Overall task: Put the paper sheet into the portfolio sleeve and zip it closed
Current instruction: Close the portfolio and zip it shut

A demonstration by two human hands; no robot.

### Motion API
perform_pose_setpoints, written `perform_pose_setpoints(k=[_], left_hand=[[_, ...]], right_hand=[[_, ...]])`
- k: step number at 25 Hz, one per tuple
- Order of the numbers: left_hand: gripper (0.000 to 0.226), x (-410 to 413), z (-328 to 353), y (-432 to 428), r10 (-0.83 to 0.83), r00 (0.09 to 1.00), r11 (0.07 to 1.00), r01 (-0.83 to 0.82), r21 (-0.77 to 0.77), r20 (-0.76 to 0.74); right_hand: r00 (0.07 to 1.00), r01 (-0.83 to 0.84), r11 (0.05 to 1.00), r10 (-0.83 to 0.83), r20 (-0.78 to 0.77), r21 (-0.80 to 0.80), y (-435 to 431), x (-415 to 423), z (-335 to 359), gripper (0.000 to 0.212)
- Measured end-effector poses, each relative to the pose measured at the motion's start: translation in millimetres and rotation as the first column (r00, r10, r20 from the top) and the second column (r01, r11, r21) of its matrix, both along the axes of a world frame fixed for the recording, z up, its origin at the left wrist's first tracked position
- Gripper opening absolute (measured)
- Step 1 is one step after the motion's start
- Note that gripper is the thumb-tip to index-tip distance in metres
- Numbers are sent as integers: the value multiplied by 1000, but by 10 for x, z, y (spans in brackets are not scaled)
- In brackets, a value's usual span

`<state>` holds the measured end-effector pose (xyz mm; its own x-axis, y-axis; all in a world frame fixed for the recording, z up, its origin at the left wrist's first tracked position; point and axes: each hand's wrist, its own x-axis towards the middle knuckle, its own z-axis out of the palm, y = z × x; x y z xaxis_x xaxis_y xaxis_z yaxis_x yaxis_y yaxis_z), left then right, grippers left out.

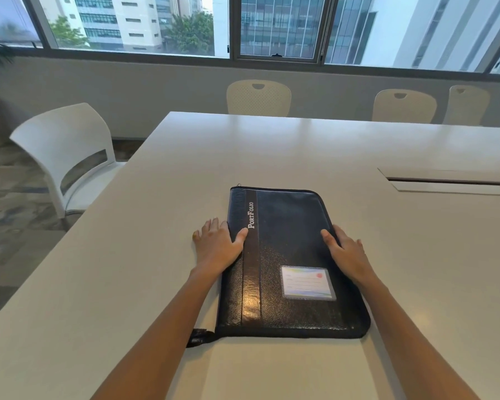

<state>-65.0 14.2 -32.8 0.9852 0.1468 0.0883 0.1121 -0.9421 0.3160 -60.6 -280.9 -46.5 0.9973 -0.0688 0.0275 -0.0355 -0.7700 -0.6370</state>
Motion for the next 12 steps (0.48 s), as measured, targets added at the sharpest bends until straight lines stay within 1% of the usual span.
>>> perform_pose_setpoints(k=[3,5,9,12], left_hand=[[69,-9,-19,-3,4,1000,999,-3,-35,19],[67,-9,-28,1,8,999,998,-5,-62,45],[64,-3,-50,32,20,996,992,-8,-123,91],[56,8,-59,120,27,991,983,-2,-186,135]], right_hand=[[997,54,974,-65,45,221,60,-39,69,51],[997,64,944,-76,26,324,70,-59,97,48],[995,94,893,-94,-23,441,130,-80,139,47],[990,139,852,-133,-49,504,242,-90,179,41]])
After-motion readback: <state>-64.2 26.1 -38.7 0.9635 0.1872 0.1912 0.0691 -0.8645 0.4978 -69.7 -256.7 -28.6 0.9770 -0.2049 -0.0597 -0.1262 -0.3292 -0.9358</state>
